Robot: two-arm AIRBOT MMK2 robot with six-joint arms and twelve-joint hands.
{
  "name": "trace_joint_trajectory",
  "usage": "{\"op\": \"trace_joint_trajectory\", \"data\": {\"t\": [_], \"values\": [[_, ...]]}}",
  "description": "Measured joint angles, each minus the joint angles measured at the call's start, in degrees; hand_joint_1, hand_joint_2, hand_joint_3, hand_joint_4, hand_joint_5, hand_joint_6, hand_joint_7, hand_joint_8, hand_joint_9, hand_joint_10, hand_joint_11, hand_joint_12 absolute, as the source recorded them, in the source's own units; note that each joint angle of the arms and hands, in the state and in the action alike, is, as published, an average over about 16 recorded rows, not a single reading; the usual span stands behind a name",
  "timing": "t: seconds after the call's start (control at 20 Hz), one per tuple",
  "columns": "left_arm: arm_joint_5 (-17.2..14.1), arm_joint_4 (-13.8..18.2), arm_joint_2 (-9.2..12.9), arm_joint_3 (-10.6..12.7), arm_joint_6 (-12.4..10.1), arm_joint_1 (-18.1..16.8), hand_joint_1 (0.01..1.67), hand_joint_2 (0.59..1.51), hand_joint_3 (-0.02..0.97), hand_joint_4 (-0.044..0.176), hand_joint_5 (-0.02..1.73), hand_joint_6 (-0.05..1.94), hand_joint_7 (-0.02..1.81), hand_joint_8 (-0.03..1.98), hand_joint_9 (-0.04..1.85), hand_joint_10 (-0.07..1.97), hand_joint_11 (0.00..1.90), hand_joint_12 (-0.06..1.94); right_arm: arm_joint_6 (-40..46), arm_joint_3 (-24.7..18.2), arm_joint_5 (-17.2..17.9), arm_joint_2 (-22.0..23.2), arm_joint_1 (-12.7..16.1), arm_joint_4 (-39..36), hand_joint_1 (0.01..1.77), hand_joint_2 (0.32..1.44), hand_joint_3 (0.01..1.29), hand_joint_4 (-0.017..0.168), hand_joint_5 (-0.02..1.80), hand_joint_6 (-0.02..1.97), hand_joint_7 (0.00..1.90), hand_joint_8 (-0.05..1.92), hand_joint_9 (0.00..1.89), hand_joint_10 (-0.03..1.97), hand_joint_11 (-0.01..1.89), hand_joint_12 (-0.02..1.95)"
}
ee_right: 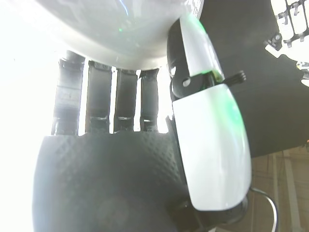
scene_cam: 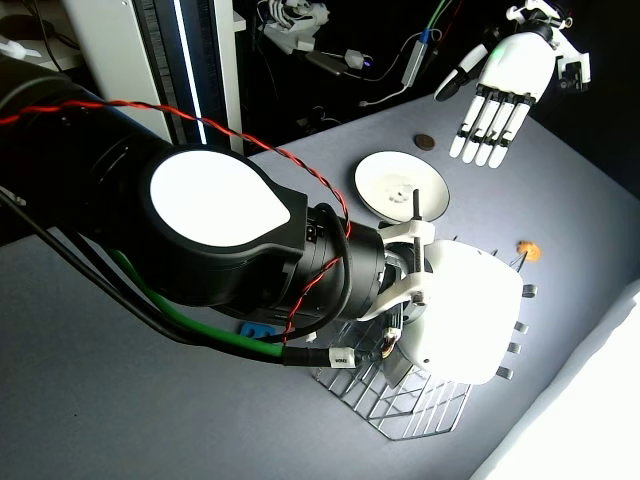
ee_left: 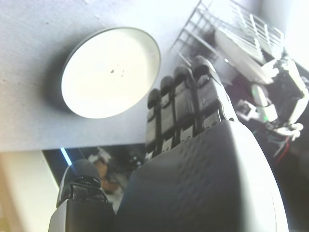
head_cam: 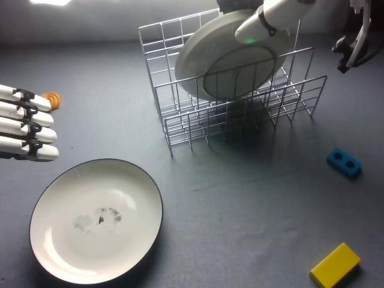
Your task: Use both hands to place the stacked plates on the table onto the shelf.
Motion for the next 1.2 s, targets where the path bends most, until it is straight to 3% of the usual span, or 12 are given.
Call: {"op": "trace_joint_trajectory", "data": {"t": [0.35, 0.6, 0.85, 1.2], "values": [[-0.39, 1.63, 0.00, -1.58, 0.01, 1.74, 0.02, 1.112, 0.010, 0.000, 0.22, 0.01, 0.21, 0.00, 0.18, 0.01, 0.10, 0.13, -2.40, -0.01, 1.08, 0.20, 0.65, 1.37, 0.98, 1.12, 0.01, -0.007, 0.55, 0.95, 0.66, 0.89, 0.57, 0.96, 0.31, 1.56], [0.41, 2.45, -0.06, -3.22, 0.02, 4.16, 0.02, 1.114, 0.011, 0.000, 0.23, 0.01, 0.22, 0.00, 0.19, 0.01, 0.11, 0.12, -10.14, -1.00, 3.63, 1.23, 1.50, 5.14, 0.85, 1.10, 0.01, -0.004, 0.42, 0.73, 0.52, 0.63, 0.36, 0.87, 0.13, 1.49], [3.24, 0.76, -0.61, -4.79, 0.03, 7.18, 0.02, 1.115, 0.011, 0.000, 0.22, 0.01, 0.21, 0.00, 0.18, 0.01, 0.11, 0.12, -25.22, -4.90, 8.70, 3.59, 2.04, 11.84, 0.73, 1.07, 0.01, -0.001, 0.31, 0.42, 0.41, 0.33, 0.19, 0.73, 0.02, 1.30], [9.27, -3.76, -2.30, -6.02, 0.04, 11.09, 0.02, 1.114, 0.010, 0.000, 0.21, 0.01, 0.21, 0.00, 0.18, 0.01, 0.11, 0.12, -57.27, -15.83, 16.49, 8.94, -1.34, 27.47, 0.83, 1.04, 0.01, 0.000, 0.20, 0.18, 0.24, 0.12, 0.10, 0.38, 0.02, 0.69]]}}
